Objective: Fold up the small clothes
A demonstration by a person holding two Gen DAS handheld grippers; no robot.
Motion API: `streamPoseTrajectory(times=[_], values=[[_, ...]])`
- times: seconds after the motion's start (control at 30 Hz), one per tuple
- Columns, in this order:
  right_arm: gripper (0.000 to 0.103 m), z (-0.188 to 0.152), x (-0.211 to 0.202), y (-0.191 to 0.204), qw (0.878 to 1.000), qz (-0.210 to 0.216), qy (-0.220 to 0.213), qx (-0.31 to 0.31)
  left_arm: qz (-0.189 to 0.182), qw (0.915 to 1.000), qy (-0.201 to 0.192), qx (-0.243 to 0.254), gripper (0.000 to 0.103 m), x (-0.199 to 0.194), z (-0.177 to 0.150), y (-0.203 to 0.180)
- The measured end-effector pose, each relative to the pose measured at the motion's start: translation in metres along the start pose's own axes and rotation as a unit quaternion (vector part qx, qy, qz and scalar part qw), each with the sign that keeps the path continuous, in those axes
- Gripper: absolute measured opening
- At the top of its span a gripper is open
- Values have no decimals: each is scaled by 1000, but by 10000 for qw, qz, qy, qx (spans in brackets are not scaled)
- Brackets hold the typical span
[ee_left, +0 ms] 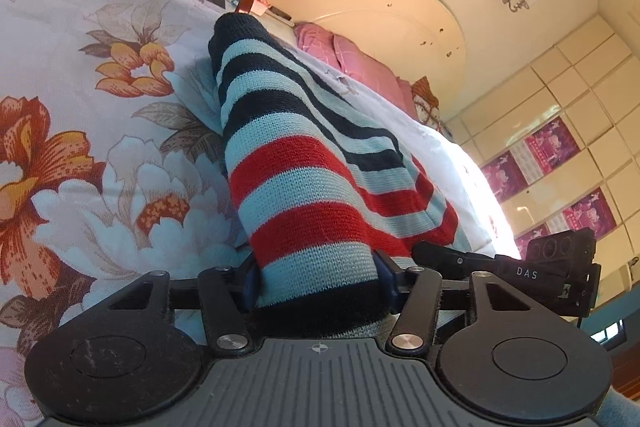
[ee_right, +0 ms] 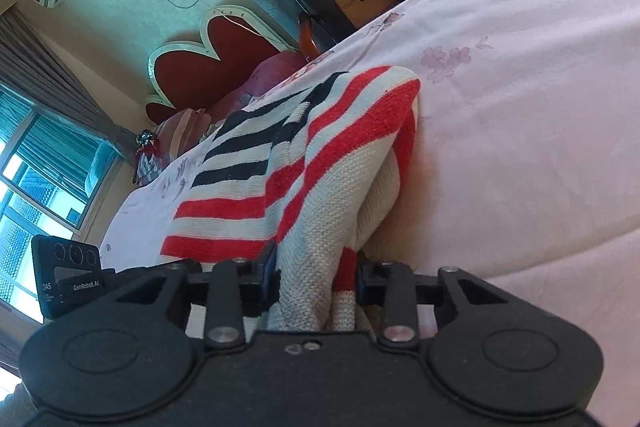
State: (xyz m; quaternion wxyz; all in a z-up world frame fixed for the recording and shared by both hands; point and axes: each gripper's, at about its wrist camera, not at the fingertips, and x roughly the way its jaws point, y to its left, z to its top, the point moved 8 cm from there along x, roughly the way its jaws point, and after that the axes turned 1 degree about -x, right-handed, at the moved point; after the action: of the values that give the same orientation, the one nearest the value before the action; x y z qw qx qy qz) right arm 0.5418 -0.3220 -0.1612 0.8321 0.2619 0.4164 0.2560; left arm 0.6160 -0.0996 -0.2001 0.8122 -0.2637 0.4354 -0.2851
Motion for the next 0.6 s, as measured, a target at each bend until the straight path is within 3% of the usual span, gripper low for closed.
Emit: streamPoseTrajectory(times=[0.3, 0.6], values=[[33, 4, -19, 48, 9984, -27, -140, -552, -192, 9993, -148, 277, 51, -44, 8, -16], [32, -11, -2, 132, 9930, 104, -282, -1141, -260, 9980, -490, 313, 51, -135, 10, 22]])
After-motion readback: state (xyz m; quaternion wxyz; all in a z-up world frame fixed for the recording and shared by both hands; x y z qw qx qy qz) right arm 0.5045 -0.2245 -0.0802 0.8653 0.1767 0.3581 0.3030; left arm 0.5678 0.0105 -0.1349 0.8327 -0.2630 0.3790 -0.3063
